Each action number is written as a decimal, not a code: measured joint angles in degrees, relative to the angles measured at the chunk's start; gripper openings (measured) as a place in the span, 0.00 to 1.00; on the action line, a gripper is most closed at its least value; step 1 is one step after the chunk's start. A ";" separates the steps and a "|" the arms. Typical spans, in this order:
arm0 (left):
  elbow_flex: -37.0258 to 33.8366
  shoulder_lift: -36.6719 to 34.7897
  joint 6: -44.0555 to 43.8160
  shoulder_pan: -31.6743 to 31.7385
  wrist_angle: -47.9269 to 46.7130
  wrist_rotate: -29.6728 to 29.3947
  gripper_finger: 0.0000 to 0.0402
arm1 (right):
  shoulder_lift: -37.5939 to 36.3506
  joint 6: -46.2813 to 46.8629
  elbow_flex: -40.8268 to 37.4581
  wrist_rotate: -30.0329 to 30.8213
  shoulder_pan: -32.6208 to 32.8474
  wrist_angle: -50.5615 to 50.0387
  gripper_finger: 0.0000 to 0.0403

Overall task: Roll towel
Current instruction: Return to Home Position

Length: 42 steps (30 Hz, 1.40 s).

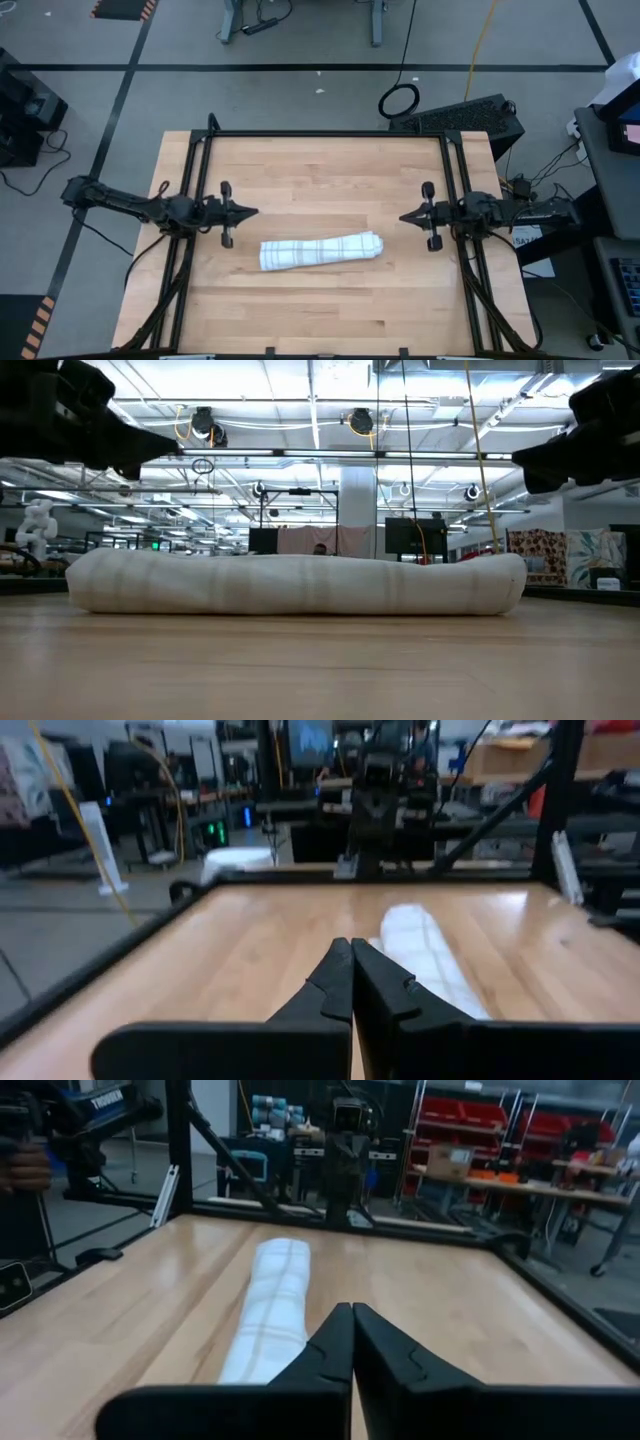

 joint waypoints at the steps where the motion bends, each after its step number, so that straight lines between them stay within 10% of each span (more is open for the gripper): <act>1: 0.00 -1.10 0.42 0.00 -0.11 0.29 0.00 | -0.37 -0.57 0.00 0.00 0.00 0.00 0.00; 14: -0.02 -21.33 2.66 0.04 -16.24 2.27 0.00 | -3.38 -2.53 0.04 0.26 0.00 0.03 0.00; 42: -0.07 -21.10 -3.47 11.97 -20.64 18.60 0.00 | -2.05 -0.57 0.04 0.07 -0.07 0.11 0.00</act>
